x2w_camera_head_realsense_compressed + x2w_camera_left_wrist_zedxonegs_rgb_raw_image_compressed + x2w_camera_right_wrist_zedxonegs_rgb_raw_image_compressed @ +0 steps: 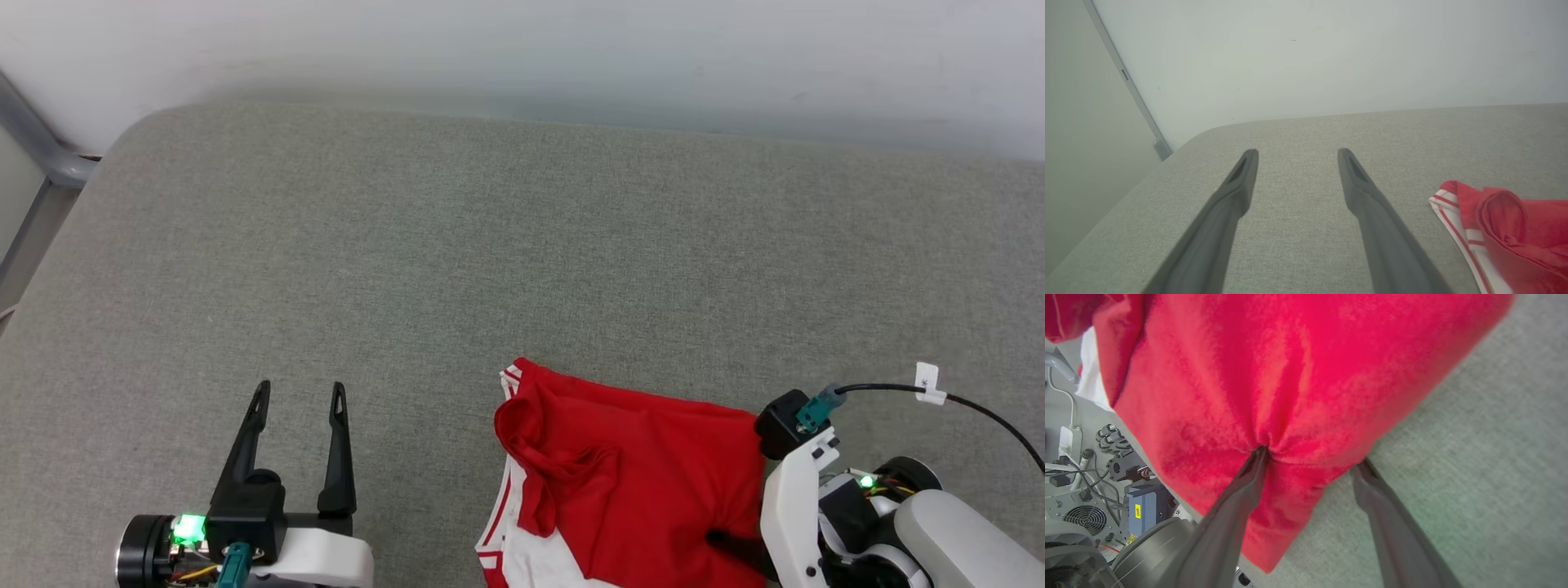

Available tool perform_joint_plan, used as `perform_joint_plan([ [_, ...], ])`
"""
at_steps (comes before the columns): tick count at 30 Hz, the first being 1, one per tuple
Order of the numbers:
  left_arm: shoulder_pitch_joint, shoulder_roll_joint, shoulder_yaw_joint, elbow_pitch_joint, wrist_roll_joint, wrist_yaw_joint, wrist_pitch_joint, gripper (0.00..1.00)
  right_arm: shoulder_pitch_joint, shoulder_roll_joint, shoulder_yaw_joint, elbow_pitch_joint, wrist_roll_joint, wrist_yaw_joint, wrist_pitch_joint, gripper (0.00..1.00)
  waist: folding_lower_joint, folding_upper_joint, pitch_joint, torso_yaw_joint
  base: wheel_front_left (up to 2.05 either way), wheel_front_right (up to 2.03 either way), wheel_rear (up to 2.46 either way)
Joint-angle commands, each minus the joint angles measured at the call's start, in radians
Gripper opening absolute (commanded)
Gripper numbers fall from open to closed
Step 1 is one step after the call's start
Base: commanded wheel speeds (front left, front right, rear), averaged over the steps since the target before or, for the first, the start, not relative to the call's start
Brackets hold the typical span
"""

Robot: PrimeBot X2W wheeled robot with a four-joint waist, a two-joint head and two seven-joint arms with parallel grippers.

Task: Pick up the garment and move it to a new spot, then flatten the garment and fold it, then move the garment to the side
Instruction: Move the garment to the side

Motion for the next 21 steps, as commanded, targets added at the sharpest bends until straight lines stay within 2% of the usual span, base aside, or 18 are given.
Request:
perform_joint_plan([
  [1, -0.015, -0.005, 0.000, -0.003, 0.003, 0.003, -0.005, 1.00, 0.029, 0.020, 0.040, 0.028, -0.001, -0.001, 0.011, 1.00, 0.0000, -0.0001, 0.012, 0.004, 0.00, 0.00, 0.00],
  [9, -0.027, -0.008, -0.004, 0.002, 0.004, 0.004, -0.005, 1.00, 0.015, 0.027, 0.086, 0.089, 0.005, -0.001, -0.041, 1.00, 0.0000, -0.0001, 0.026, 0.007, 0.00, 0.00, 0.00],
  [10, -0.024, -0.008, -0.003, 0.003, 0.004, 0.005, -0.005, 1.00, 0.008, 0.026, 0.089, 0.092, 0.004, -0.001, -0.058, 0.40, 0.0000, -0.0001, 0.025, 0.006, 0.00, 0.00, 0.00],
  [11, -0.022, -0.008, -0.002, 0.004, 0.003, 0.004, -0.005, 1.00, 0.002, 0.024, 0.091, 0.092, 0.003, -0.001, -0.073, 0.00, 0.0000, -0.0001, 0.023, 0.004, 0.00, 0.00, 0.00],
  [21, -0.006, -0.008, -0.005, 0.012, 0.002, 0.000, -0.005, 1.00, -0.076, -0.015, 0.092, 0.064, 0.000, -0.002, -0.224, 0.00, 0.0000, -0.0001, -0.001, -0.011, 0.00, 0.00, 0.00],
])
